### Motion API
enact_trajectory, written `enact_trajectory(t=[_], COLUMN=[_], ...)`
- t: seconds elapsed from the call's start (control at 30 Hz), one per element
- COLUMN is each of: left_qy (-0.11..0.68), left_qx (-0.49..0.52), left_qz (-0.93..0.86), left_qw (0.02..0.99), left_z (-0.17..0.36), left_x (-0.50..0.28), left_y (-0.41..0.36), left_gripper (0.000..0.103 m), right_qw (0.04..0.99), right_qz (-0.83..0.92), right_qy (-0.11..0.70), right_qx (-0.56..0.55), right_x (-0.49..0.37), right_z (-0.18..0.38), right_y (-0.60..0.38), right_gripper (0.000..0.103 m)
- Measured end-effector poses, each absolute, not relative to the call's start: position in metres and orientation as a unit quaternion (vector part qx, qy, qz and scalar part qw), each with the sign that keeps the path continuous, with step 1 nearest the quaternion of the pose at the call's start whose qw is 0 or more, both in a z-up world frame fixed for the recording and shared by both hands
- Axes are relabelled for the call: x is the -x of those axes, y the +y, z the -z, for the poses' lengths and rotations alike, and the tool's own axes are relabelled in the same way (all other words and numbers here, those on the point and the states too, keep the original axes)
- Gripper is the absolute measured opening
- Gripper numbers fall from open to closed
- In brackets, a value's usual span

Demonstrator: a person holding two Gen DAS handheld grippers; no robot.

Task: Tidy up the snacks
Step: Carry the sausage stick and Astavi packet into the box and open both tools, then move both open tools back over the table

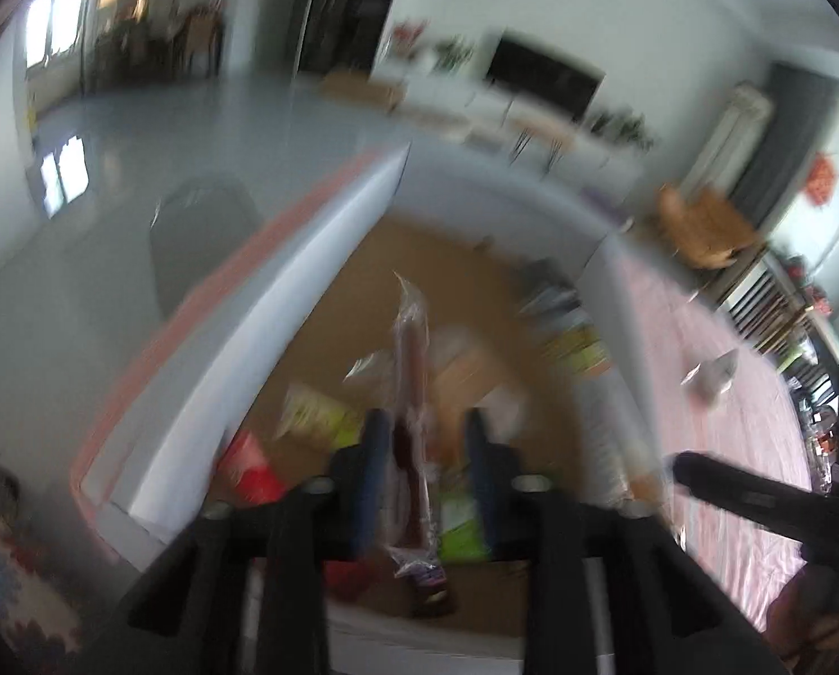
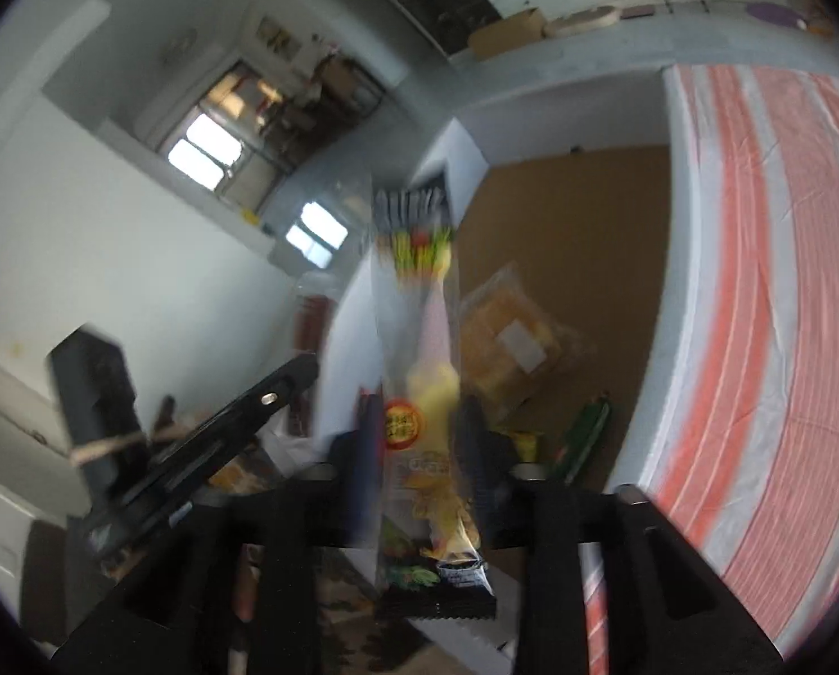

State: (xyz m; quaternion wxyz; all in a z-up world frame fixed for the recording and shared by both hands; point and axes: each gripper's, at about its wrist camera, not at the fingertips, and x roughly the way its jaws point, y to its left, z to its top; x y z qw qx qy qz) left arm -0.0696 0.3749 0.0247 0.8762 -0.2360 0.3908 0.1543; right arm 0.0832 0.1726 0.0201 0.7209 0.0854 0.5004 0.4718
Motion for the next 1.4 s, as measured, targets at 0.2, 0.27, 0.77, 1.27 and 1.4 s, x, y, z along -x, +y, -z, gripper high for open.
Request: enact_trajectory(t=[0.2,0.27,0.77,1.27,1.4], left_qy=[0.389,0.376,0.415,0.452,0.442], left_qx=[0.262,0.247,0.118,-0.052,-0.031], left_qz=[-0.138,-0.114,0.162,0.081,0.072], left_qw=[0.872,0.886,0.887,0.887,0.893], left_z=[-0.006,-0.014,-0.036,0.102,0.107], left_x=[0.047,0.033,-0.06,-0.157,-0.159], left_y=[0.352,0.327,0.054,-0.005,0.002], left_gripper=[0.074,0.078,0.093,0.094,0.095], right_qw=[0.804,0.838,0.903,0.9,0.898], right_qz=[-0.376,-0.313,0.074,0.071,0.073], right_qy=[0.457,0.444,0.421,0.427,0.432], right_qx=[-0.063,-0.058,-0.044,-0.049,-0.037], right_x=[-0.102,-0.115,-0.129,-0.126,-0.126], right_z=[-0.004,0.005,0.089,0.097,0.098], right_y=[0.088,0.045,-0.2,-0.209,-0.206], right_gripper=[0.068,0.071,0.071,0.08,0.083])
